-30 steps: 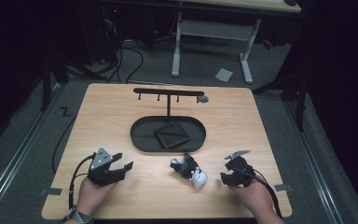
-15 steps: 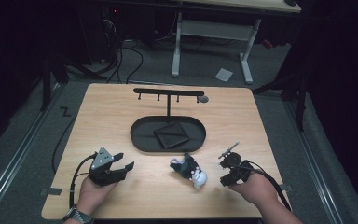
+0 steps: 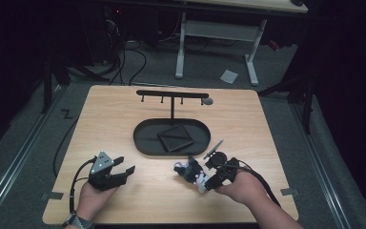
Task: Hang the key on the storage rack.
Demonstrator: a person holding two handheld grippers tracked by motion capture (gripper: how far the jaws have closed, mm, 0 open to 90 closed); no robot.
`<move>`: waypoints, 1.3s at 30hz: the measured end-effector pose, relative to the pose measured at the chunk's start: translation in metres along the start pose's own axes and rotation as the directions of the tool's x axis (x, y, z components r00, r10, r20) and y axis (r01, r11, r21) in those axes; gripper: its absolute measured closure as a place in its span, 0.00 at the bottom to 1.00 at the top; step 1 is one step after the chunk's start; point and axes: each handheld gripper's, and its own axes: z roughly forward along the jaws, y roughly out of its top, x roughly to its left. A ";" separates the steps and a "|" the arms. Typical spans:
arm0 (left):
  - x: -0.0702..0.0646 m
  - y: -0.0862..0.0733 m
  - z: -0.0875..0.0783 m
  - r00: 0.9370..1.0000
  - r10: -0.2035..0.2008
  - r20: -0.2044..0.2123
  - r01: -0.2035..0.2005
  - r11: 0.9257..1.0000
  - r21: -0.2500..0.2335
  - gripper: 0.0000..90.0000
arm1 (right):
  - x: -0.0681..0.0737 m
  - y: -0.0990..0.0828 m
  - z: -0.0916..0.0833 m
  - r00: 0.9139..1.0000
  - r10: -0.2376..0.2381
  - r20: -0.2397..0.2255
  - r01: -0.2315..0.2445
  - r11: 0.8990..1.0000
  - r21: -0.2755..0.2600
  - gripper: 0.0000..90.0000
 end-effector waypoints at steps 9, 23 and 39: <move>0.002 -0.001 -0.002 1.000 -0.002 -0.002 0.002 1.000 -0.001 0.44 | 0.020 0.021 0.014 0.998 -0.027 -0.057 0.028 0.999 0.020 0.17; 0.004 -0.003 -0.005 1.000 -0.004 -0.004 0.004 1.000 0.001 0.44 | 0.022 0.042 0.049 0.996 -0.068 -0.055 0.072 0.994 0.076 0.40; 0.001 -0.001 -0.001 1.000 0.004 0.009 -0.004 1.000 0.009 0.44 | 0.002 0.042 0.010 0.999 0.000 -0.042 0.000 1.000 0.000 0.48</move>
